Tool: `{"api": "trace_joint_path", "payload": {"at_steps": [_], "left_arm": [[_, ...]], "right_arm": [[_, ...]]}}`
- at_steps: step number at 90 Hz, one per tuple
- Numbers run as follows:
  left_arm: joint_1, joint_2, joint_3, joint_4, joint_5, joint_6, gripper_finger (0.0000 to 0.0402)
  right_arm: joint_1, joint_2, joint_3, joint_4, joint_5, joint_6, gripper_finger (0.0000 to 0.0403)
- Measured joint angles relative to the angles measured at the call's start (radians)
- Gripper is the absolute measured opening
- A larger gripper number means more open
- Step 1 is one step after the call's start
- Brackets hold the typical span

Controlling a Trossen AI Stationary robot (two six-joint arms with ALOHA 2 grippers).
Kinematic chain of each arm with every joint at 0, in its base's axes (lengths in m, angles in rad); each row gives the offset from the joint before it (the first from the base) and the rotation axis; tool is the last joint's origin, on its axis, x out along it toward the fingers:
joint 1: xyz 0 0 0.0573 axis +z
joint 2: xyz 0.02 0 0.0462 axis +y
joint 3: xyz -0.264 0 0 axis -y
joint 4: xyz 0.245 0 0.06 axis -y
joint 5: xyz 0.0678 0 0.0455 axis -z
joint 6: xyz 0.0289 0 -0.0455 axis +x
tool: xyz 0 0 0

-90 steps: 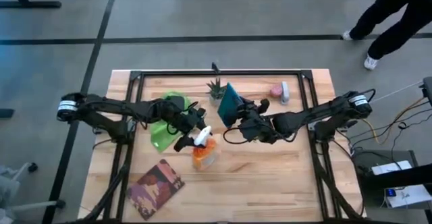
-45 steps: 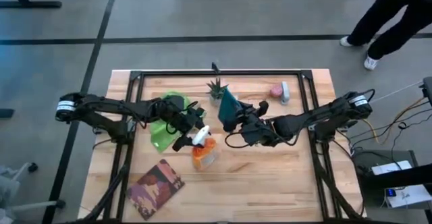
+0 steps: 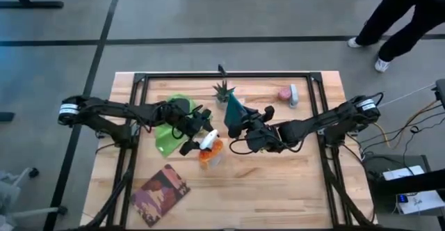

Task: Apply microfiber cloth
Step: Spray the front and back of the tablet with the spray bottle

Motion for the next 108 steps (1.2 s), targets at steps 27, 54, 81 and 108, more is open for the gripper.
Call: {"api": "trace_joint_path", "payload": {"at_steps": [27, 54, 81, 108], "left_arm": [[0.000, 0.013, 0.001, 0.023, 0.001, -0.004, 0.0305], [-0.001, 0.008, 0.000, 0.020, 0.030, -0.008, 0.0310], [0.001, 0.007, -0.001, 0.042, -0.044, 0.009, 0.0353], [0.001, 0.008, -0.002, 0.066, -0.016, 0.042, 0.0365]], "right_arm": [[0.000, 0.000, 0.000, 0.000, 0.007, 0.016, 0.0007], [0.000, 0.000, 0.000, 0.000, 0.006, 0.010, 0.0007], [0.000, 0.000, 0.000, 0.000, 0.002, 0.002, 0.0007], [0.000, 0.000, 0.000, 0.000, -0.001, -0.021, 0.0007]]}}
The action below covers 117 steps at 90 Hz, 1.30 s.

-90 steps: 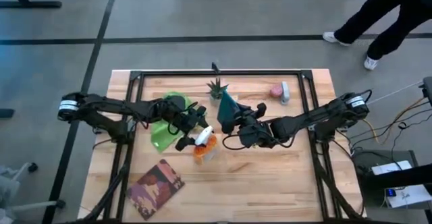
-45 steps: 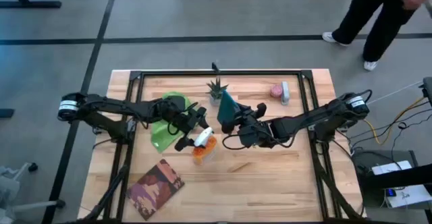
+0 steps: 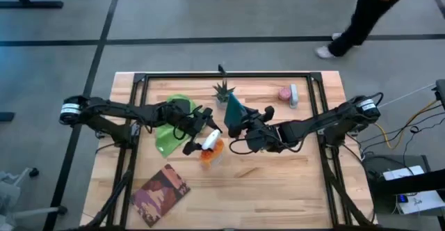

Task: Apply microfiber cloth
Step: Spray the front and back of the tablet with the spray bottle

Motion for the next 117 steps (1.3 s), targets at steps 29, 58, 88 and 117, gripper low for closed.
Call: {"api": "trace_joint_path", "payload": {"at_steps": [29, 58, 88, 117], "left_arm": [[0.005, 0.005, -0.003, -0.004, 0.069, 0.029, 0.0350], [0.014, -0.009, -0.004, -0.055, 0.073, 0.035, 0.0350], [0.060, -0.035, -0.005, -0.104, 0.080, 0.050, 0.0349], [0.067, -0.039, -0.008, -0.114, 0.105, 0.026, 0.0349]], "right_arm": [[0.000, -0.001, 0.017, 0.026, -0.021, -0.057, 0.0007], [0.001, -0.001, 0.018, 0.125, -0.053, -0.148, 0.0007], [0.001, -0.001, 0.018, 0.195, -0.074, -0.221, 0.0007], [0.034, -0.001, 0.026, 0.170, -0.070, -0.211, 0.0007]]}}
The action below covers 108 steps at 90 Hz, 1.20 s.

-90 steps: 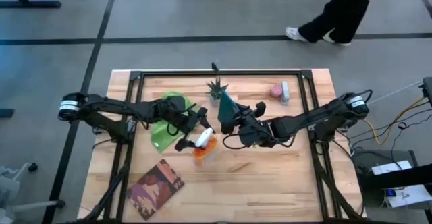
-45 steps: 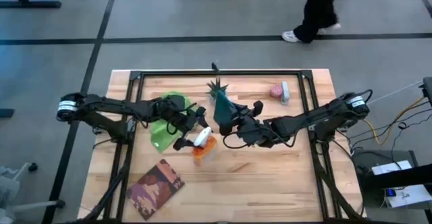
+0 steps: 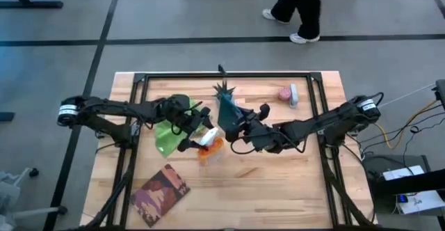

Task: Apply microfiber cloth
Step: Spray the front and back of the tablet with the spray bottle

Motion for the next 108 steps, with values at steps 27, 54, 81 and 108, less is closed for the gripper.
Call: {"api": "trace_joint_path", "payload": {"at_steps": [27, 54, 81, 108], "left_arm": [[0.000, 0.003, -0.001, 0.085, -0.006, -0.004, 0.0349], [0.000, 0.041, -0.004, 0.108, -0.084, 0.020, 0.0349], [0.001, 0.044, -0.005, 0.197, -0.099, 0.053, 0.0349], [0.001, 0.102, -0.005, 0.258, -0.096, 0.059, 0.0349]], "right_arm": [[0.008, 0.001, -0.006, -0.073, 0.013, 0.064, 0.0007], [0.006, 0.000, -0.006, -0.067, 0.019, 0.071, 0.0007], [0.004, 0.000, -0.015, -0.091, 0.020, 0.111, 0.0007], [0.004, 0.002, -0.066, -0.104, 0.026, 0.141, 0.0007]]}}
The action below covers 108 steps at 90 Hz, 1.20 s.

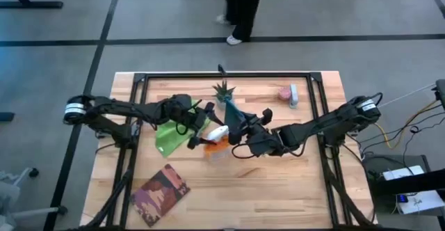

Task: Apply microfiber cloth
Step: Spray the front and back of the tablet with the spray bottle

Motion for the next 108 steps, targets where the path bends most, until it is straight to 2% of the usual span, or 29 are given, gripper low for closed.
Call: {"api": "trace_joint_path", "payload": {"at_steps": [53, 72, 89, 108], "left_arm": [[-0.002, 0.008, 0.000, 0.121, 0.038, -0.003, 0.0349], [-0.006, 0.071, 0.002, 0.180, 0.062, -0.022, 0.0349], [-0.008, 0.129, 0.042, 0.181, 0.098, -0.035, 0.0349], [-0.011, 0.107, 0.047, 0.144, 0.122, -0.034, 0.0349]], "right_arm": [[0.000, 0.000, -0.002, 0.013, 0.005, 0.017, 0.0006], [0.000, 0.000, -0.002, 0.018, 0.006, 0.023, 0.0006], [0.000, 0.000, -0.002, 0.030, 0.006, 0.024, 0.0006], [0.000, 0.000, -0.002, 0.030, 0.007, 0.033, 0.0006]]}}
